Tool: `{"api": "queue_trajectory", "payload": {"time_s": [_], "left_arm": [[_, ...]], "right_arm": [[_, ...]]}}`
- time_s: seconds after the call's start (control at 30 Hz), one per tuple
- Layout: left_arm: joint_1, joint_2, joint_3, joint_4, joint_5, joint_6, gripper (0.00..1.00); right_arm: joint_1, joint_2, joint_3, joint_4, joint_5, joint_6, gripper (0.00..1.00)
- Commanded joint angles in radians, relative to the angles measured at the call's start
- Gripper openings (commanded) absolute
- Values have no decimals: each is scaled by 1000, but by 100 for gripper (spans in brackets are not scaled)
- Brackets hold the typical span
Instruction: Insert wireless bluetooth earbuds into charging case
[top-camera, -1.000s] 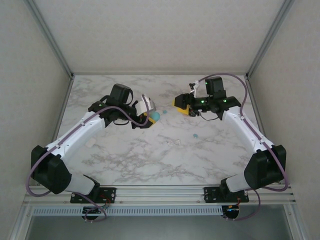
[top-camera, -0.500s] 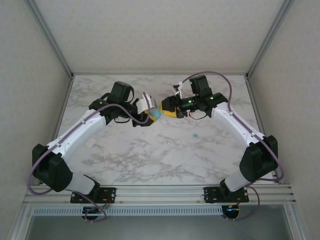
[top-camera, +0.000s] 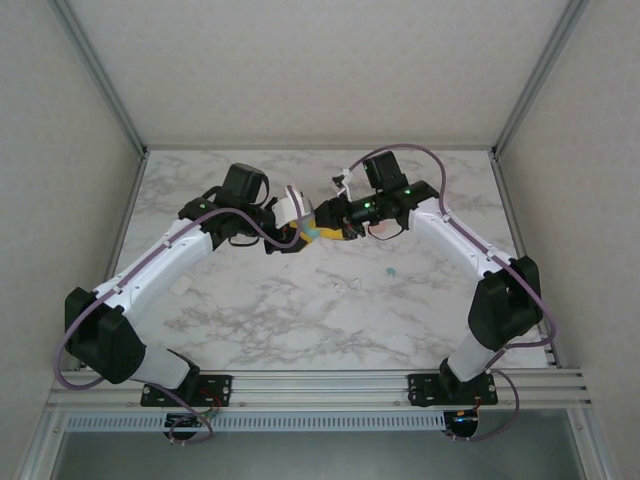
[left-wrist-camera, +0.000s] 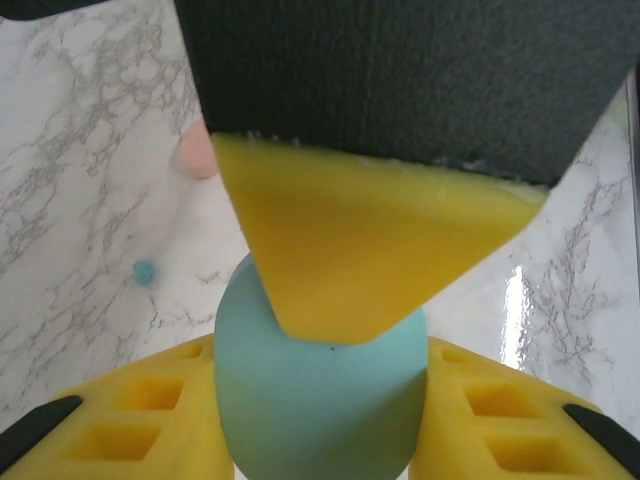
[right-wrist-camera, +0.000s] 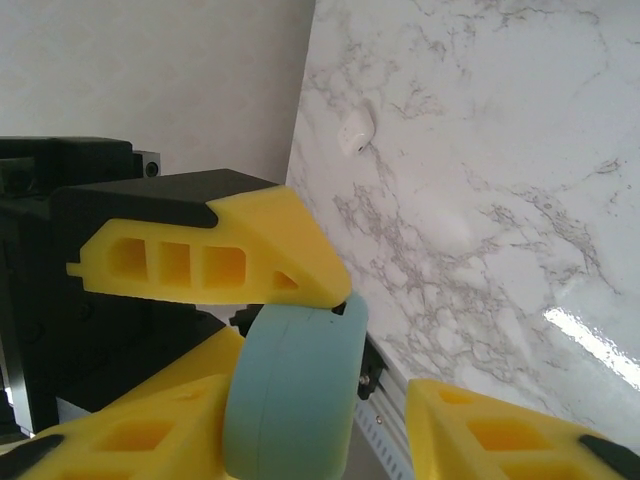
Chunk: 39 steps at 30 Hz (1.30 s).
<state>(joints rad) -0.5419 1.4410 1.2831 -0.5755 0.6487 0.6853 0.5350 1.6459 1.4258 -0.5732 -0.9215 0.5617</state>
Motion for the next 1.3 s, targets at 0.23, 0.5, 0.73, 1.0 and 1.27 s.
{"api": "queue_trajectory", "payload": {"time_s": [0.23, 0.5, 0.73, 1.0, 1.27], "left_arm": [[-18, -3, 22, 5, -63, 0, 30], [-9, -71, -56, 89, -94, -13, 50], [123, -228, -303, 436, 23, -217, 57], [171, -255, -444, 798, 89, -462, 60], [103, -156, -382, 911, 115, -511, 62]], "right_arm": [[14, 20, 31, -36, -16, -28, 26], [-10, -13, -13, 69, -33, 31, 20], [-98, -68, -152, 394, -146, 261, 19], [-153, -79, -242, 712, -214, 518, 18], [-151, -89, -239, 766, -234, 576, 19]]}}
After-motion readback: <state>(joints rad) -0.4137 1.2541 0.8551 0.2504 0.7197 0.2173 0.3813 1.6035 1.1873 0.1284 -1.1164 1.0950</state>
